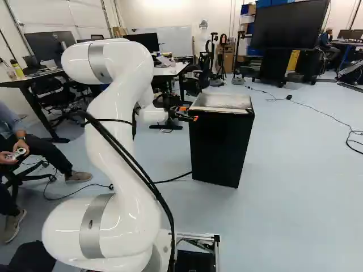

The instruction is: Open the fridge door

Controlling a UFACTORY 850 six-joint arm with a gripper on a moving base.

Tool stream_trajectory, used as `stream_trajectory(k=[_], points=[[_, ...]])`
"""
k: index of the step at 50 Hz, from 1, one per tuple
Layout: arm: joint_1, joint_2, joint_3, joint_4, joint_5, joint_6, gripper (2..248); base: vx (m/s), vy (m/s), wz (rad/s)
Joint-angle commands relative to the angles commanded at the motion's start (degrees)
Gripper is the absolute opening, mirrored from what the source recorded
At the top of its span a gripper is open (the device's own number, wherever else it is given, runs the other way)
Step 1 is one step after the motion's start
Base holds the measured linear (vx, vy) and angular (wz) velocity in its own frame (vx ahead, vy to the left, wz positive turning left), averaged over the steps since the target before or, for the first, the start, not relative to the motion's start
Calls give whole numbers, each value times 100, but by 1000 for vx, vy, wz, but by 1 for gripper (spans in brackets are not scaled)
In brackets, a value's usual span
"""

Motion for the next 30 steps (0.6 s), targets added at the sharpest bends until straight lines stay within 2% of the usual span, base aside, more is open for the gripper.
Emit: stream_trajectory(k=[30], points=[[-159,28,44,0,0,0,247,0,0,0]])
